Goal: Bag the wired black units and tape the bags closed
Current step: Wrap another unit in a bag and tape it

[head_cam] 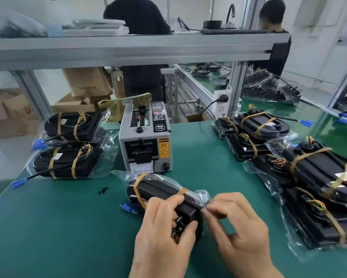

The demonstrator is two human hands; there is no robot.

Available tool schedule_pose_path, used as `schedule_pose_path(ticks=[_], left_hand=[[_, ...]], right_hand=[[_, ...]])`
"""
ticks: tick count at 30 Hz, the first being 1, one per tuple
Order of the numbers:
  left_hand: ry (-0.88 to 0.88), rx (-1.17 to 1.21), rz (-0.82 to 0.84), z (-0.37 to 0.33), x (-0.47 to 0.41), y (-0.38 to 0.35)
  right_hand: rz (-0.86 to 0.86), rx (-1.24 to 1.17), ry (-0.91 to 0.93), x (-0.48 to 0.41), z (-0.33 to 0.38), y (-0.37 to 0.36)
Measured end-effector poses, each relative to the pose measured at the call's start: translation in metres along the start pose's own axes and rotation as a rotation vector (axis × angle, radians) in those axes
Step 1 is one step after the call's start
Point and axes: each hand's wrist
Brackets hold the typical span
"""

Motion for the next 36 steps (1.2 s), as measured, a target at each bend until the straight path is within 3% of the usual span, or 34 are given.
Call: schedule_pose_path(ticks=[2,5,7,12,14,16,20,26,29,36], left_hand=[[0.006,-0.003,-0.001,0.001,-0.001,0.0],[-0.003,-0.003,-0.004,-0.001,-0.002,-0.001],[-0.037,-0.009,0.019,-0.002,0.001,-0.002],[-0.084,-0.049,0.09,-0.002,-0.001,0.008],[-0.146,-0.067,0.124,-0.003,-0.006,0.018],[-0.047,0.043,0.058,-0.005,-0.024,0.035],[0.454,0.172,-0.202,0.02,-0.095,0.058],[1.204,0.576,-0.089,0.084,-0.156,0.033],[1.315,0.689,-0.071,0.095,-0.165,0.024],[1.322,0.664,-0.158,0.089,-0.168,0.015]], right_hand=[[-0.011,-0.005,-0.095,-0.003,0.002,0.003],[-0.087,-0.278,-0.63,0.004,0.005,0.005],[-0.088,-0.448,-0.825,0.014,0.003,0.008],[0.385,-0.631,-0.699,0.018,-0.007,0.008],[0.485,-0.713,-0.672,0.009,-0.008,0.005],[0.458,-0.642,-0.582,0.001,-0.005,0.003],[0.384,-0.454,-0.441,0.004,-0.008,0.001],[0.343,-0.329,-0.441,0.01,-0.014,0.001],[0.343,-0.358,-0.459,0.006,-0.016,-0.004],[0.335,-0.439,-0.49,0.009,-0.01,0.001]])
Point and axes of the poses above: each hand's wrist, its own x-axis away from the middle knuckle, its own y-axis out of the back of the hand, z = x × y, and after that the axes turned 6 degrees about x, right-handed
